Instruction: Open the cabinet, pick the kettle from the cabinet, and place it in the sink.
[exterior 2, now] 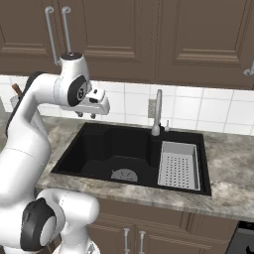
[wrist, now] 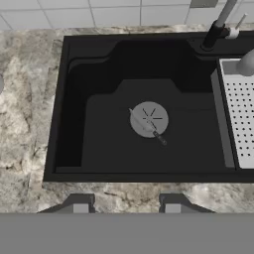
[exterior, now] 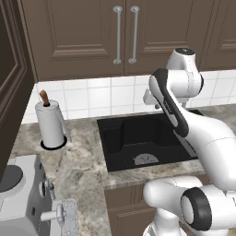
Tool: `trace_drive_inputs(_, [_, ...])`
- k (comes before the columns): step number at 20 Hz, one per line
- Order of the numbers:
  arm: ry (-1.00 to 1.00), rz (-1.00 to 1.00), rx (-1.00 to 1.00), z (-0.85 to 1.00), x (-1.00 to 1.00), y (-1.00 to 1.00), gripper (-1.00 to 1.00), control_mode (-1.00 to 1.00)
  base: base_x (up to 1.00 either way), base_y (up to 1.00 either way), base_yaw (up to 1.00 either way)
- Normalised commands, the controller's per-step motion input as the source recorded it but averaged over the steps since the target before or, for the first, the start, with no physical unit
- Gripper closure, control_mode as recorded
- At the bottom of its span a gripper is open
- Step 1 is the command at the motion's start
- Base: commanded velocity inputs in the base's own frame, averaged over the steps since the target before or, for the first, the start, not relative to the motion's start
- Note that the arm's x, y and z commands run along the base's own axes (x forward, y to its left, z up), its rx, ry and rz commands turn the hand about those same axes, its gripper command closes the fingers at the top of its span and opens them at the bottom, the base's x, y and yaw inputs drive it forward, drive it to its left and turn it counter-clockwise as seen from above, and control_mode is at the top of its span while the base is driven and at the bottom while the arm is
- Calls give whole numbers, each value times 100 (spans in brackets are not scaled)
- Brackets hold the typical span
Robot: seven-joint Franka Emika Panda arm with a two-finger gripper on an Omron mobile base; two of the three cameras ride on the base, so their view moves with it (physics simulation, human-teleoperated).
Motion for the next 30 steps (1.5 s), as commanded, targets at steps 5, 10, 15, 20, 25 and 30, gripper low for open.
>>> trace_drive_inputs(5, [-6,2,0,0,-8,0,-100,-100,0,0,0])
trace_drive_inputs(10, [-16,10,0,0,-21,4,-100,-100,0,0,0])
trace_drive_inputs(15, [-21,2,-5,3,-20,10,-100,-100,0,0,0])
trace_drive_inputs(20, [-19,0,-9,11,-16,15,-100,-100,0,0,0])
trace_drive_inputs(25, [-11,0,-5,17,-11,13,-100,-100,0,0,0])
trace_drive_inputs(30, [0,-2,0,24,-5,12,-100,-100,0,0,0])
